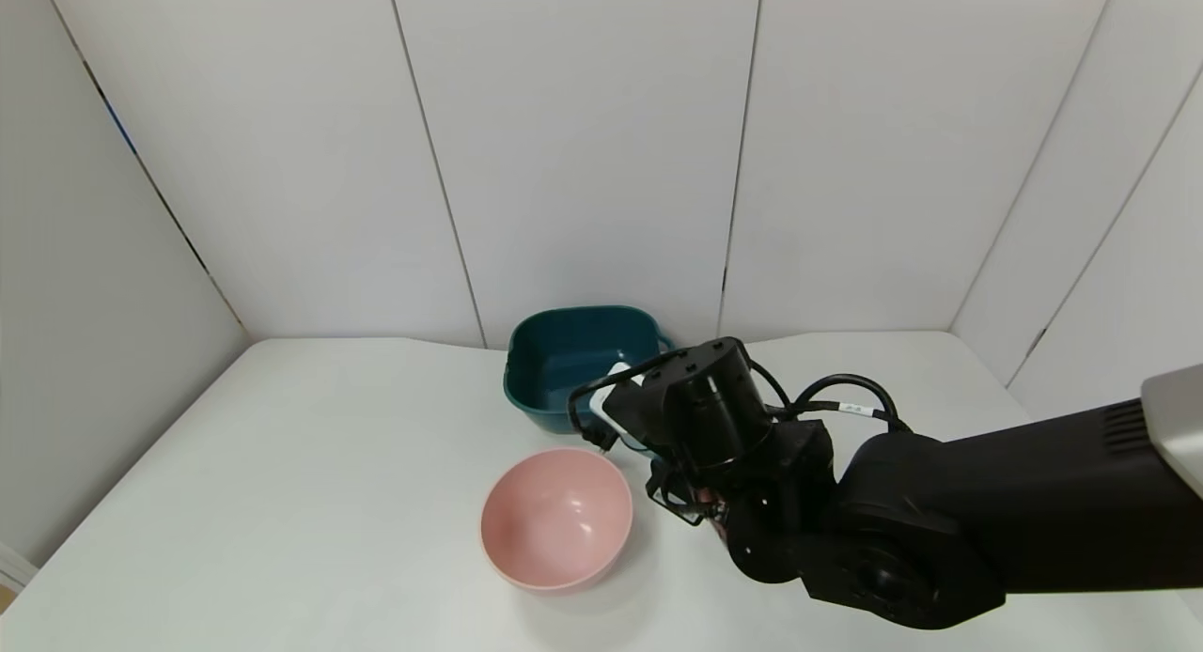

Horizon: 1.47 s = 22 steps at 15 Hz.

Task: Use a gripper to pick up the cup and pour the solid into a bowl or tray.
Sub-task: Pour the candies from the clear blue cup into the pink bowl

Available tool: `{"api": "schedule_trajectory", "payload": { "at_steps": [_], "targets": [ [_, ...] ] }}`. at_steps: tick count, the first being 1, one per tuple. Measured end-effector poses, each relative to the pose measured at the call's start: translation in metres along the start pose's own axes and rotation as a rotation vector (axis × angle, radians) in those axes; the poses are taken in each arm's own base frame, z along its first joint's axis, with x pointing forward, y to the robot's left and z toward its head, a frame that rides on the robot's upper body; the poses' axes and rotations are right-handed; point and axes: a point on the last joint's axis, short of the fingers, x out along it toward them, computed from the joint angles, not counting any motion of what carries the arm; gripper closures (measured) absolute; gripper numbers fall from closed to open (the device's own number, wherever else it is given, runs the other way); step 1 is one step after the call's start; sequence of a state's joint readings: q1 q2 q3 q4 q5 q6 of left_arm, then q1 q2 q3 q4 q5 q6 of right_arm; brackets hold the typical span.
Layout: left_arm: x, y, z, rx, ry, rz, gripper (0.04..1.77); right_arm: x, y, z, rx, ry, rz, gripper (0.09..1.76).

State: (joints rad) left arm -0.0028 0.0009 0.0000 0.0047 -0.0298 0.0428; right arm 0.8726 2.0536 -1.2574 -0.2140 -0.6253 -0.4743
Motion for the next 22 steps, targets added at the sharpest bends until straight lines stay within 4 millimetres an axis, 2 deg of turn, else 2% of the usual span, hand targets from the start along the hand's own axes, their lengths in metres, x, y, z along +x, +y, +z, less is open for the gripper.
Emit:
{"api": "schedule_trajectory", "payload": {
  "at_steps": [5,9,22],
  "targets": [
    [0.0,0.0,0.0,0.0,0.0,0.0,0.09,-0.004,0.019,0.003,-0.101,0.042,-0.012,0.5],
    [0.0,0.0,0.0,0.0,0.0,-0.001,0.09,0.0,0.031,0.001,-0.167,0.071,-0.043,0.5],
    [0.0,0.0,0.0,0.0,0.0,-0.002,0.09,0.002,0.047,0.023,-0.34,0.086,-0.147,0.5]
  ]
}}
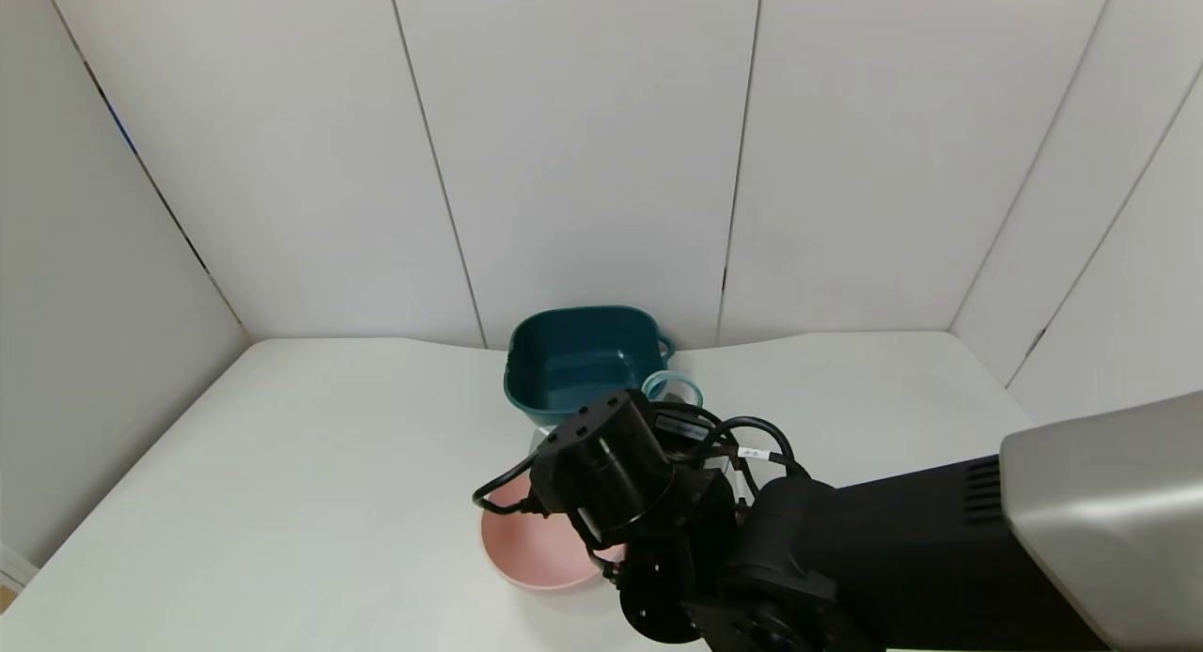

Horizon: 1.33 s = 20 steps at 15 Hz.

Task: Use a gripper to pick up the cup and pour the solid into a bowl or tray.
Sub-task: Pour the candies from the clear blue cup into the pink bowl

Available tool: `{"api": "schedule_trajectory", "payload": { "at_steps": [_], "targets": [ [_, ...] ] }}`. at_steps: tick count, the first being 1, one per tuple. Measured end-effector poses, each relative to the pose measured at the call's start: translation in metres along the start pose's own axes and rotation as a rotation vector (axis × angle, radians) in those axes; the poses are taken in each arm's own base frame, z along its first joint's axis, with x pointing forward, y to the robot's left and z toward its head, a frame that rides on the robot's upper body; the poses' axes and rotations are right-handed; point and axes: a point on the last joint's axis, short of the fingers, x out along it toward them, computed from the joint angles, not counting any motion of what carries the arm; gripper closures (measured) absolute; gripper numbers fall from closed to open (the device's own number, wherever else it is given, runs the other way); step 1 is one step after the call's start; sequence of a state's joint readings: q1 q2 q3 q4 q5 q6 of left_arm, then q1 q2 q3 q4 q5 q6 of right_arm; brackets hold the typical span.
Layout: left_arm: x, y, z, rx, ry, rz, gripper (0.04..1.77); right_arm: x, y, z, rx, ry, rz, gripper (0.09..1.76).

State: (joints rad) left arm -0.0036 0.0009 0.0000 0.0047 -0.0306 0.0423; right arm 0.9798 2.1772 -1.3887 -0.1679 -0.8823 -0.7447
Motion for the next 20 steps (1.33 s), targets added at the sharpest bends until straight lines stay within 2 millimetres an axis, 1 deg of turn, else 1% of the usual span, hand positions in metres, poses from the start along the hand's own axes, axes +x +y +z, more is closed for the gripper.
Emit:
{"api": "schedule_trajectory", "payload": {
  "at_steps": [6,11,20],
  "targets": [
    [0.0,0.0,0.0,0.0,0.0,0.001,0.09,0.0,0.008,0.006,-0.089,0.023,-0.025,0.5],
    [0.0,0.0,0.0,0.0,0.0,0.001,0.09,-0.001,0.003,0.012,-0.171,0.044,-0.07,0.5],
    [0.0,0.0,0.0,0.0,0.0,0.0,0.09,-0.003,0.002,0.014,-0.377,0.111,-0.121,0.5]
  ]
}}
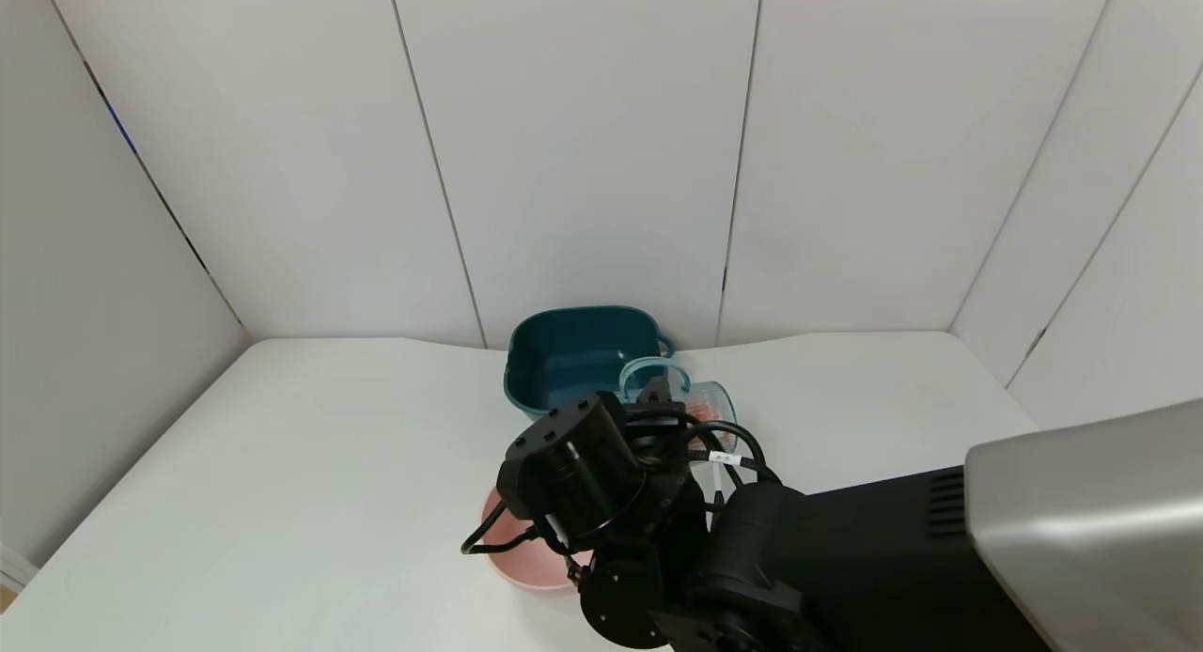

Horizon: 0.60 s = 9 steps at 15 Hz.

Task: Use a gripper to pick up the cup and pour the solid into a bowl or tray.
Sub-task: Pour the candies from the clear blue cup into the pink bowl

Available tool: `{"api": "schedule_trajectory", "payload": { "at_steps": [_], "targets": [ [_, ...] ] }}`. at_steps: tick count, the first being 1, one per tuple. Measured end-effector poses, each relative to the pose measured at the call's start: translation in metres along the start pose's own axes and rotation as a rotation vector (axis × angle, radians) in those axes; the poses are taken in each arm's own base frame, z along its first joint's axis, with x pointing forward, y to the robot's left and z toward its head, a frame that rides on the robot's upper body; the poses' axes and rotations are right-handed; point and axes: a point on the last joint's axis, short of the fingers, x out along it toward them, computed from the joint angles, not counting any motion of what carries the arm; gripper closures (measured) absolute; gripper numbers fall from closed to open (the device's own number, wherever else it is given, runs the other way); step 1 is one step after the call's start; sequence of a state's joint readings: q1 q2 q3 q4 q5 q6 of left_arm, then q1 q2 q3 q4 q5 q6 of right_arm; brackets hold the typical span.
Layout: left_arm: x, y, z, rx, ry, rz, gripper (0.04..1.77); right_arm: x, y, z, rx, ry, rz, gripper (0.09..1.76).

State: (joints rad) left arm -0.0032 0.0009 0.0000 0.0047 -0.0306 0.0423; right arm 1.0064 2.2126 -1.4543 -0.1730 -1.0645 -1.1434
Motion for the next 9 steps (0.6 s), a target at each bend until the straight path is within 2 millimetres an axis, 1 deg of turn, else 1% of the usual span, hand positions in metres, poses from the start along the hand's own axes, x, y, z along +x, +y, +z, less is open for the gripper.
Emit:
{"api": "schedule_trajectory", "payload": {
  "at_steps": [4,9],
  "targets": [
    [0.0,0.0,0.0,0.0,0.0,0.0,0.09,-0.0011,0.0011,0.0015,-0.034,-0.004,-0.001,0.5],
    [0.0,0.0,0.0,0.0,0.0,0.0,0.09,0.0009,0.009,0.0082,-0.048,-0.006,0.003,0.5]
  ]
}}
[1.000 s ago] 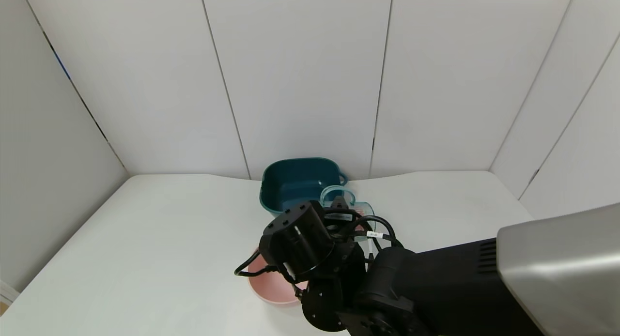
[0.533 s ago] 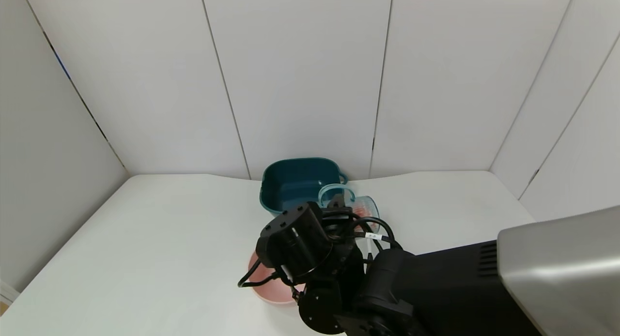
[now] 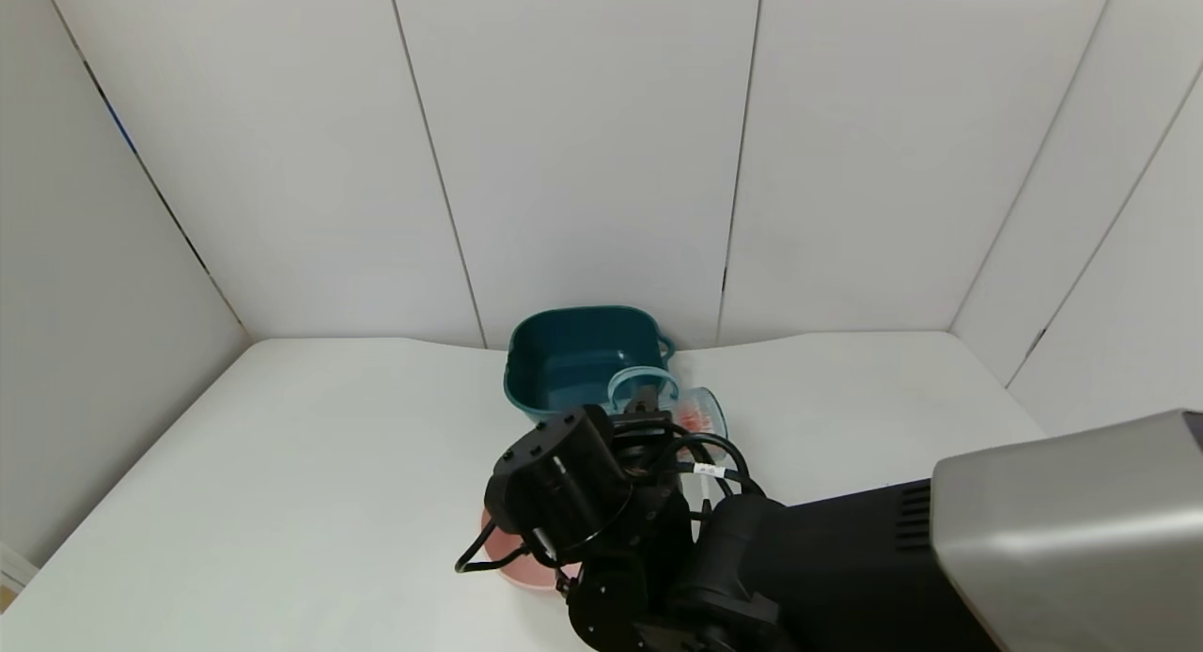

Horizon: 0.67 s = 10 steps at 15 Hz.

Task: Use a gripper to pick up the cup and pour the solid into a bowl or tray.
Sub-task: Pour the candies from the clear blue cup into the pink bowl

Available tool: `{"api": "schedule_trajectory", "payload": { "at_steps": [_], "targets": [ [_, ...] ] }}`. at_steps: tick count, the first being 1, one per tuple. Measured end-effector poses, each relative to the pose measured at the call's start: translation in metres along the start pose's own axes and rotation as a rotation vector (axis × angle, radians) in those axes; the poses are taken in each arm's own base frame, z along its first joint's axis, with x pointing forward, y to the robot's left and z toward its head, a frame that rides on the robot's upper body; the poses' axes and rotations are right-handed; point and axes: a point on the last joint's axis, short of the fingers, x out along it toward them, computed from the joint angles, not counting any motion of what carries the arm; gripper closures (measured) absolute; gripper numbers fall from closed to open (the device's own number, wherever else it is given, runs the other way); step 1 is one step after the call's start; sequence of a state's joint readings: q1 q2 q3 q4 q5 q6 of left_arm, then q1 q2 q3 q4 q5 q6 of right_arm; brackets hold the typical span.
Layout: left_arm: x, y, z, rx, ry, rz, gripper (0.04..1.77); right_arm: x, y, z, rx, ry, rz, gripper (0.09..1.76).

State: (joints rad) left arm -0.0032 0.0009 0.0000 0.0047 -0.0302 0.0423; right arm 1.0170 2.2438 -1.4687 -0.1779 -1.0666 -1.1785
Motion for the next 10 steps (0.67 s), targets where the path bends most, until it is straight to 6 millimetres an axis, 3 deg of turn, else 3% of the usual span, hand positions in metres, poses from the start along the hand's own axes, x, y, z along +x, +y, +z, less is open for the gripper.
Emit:
{"api": "schedule_trajectory", "payload": {
  "at_steps": [10],
  "targets": [
    [0.0,0.0,0.0,0.0,0.0,0.0,0.09,-0.001,0.011,0.014,-0.088,0.017,-0.012,0.5]
  ]
}}
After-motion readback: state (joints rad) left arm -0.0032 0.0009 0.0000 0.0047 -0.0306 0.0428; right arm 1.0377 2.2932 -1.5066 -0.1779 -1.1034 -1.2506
